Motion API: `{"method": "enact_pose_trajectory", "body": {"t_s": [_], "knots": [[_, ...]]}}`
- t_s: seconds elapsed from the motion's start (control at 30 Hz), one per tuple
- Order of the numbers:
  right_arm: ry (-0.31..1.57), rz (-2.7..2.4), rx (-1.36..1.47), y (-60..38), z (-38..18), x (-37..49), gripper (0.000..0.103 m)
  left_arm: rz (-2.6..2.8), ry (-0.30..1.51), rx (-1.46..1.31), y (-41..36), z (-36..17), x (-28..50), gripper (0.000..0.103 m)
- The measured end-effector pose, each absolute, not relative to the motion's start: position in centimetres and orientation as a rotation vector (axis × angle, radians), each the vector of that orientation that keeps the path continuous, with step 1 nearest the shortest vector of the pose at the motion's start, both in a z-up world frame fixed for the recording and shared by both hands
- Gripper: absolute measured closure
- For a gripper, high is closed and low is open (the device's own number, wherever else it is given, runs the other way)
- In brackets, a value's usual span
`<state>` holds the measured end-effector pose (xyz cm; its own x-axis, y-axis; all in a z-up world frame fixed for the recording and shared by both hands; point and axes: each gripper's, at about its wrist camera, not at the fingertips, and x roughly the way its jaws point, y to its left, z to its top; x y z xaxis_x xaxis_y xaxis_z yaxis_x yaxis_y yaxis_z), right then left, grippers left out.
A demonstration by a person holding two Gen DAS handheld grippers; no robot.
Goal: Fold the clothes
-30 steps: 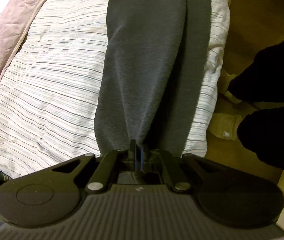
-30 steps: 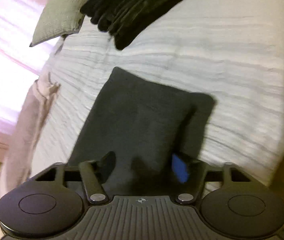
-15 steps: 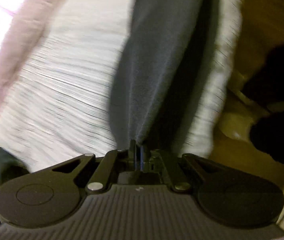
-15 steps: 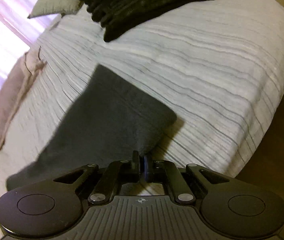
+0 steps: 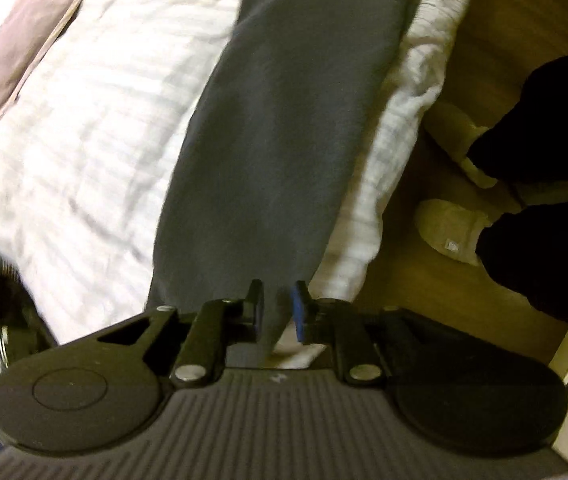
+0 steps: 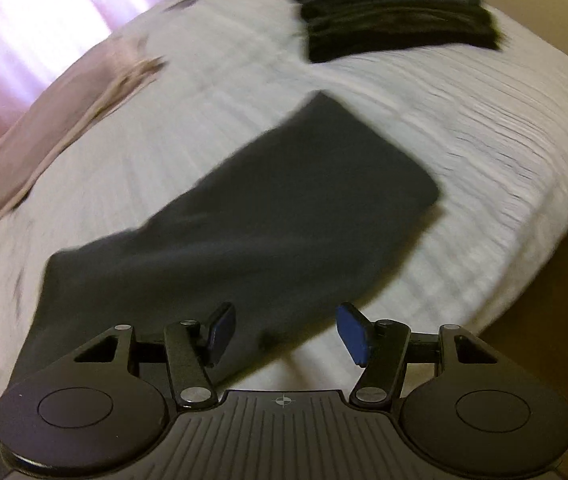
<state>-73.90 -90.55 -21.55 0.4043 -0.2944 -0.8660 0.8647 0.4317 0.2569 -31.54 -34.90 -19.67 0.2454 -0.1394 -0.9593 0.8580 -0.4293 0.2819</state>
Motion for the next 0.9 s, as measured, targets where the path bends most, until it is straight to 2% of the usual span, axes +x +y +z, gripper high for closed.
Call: {"method": "enact_pose_trajectory", "body": {"t_s": [0.07,0.17,0.27,0.37,0.53,0.7,0.8,0.87,0.9], "knots": [[0.868,-0.776,0.754,-89.1,-21.2,-71.5,0.043,-1.296,0.748,1.490,-34.2,-18.4,-30.3,0.088],[0.900,-0.655,0.674,-86.5,-20.5,-67.4,0.043,-1.212,0.807,1.308,-33.3,-16.8,-27.7,0.077],[0.927,-0.517,0.574,-82.6,-20.1,-62.6,0.042,-1.162,0.832,1.192,-32.7,-16.5,-24.8,0.075],[0.925,-0.443,0.492,-78.1,-19.8,-58.6,0.022,-1.184,0.846,1.103,-32.7,-17.2,-21.6,0.073],[0.966,-0.379,0.471,-70.4,-20.7,-53.7,0.022,-1.396,0.860,1.031,-34.9,-20.2,-16.6,0.066],[1.034,-0.332,0.464,-63.4,-21.6,-49.2,0.022,-1.642,0.963,1.000,-36.6,-24.1,-14.1,0.066],[1.063,-0.306,0.450,-61.2,-21.6,-47.9,0.022,-1.739,0.991,0.992,-36.8,-25.1,-14.0,0.060],[1.073,-0.300,0.428,-60.3,-21.4,-47.4,0.022,-1.773,1.000,0.994,-36.4,-25.3,-14.2,0.067],[1.078,-0.297,0.418,-59.9,-21.3,-47.2,0.022,-1.789,1.005,0.994,-36.3,-25.4,-14.3,0.085]]}}
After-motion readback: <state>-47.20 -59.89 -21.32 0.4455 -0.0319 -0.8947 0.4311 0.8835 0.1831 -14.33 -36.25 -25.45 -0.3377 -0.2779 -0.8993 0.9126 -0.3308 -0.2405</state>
